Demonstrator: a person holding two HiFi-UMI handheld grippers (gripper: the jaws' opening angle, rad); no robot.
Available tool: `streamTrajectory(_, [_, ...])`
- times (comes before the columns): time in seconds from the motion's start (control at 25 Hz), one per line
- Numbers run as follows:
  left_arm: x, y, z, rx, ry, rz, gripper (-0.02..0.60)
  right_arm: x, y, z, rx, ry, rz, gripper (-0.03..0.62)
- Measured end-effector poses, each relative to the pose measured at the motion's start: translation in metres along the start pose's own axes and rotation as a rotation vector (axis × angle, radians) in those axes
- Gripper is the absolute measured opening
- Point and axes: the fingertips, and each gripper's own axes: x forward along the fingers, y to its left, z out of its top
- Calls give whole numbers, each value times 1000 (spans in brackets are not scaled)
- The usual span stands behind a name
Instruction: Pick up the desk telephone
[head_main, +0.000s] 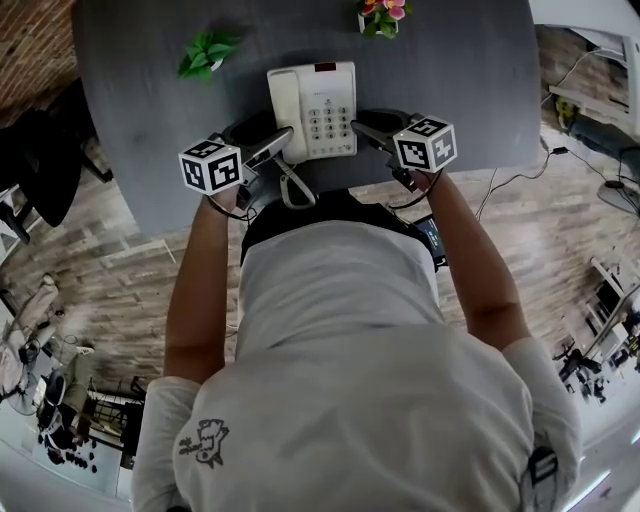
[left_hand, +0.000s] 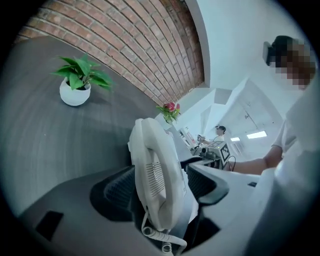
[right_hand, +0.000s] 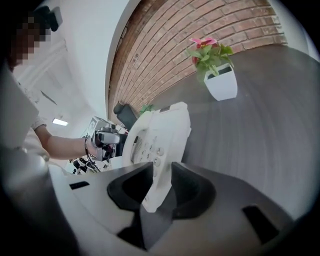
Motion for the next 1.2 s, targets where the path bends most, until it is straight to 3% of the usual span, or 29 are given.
streamTrajectory(0.6, [14,4,-6,-104,-2,-129,313,10,-3,-5,95,23,120,86])
streamTrajectory(1.2, [8,-41,-25,-38,4,-57,285,-22,11,-25,59,14,131,74])
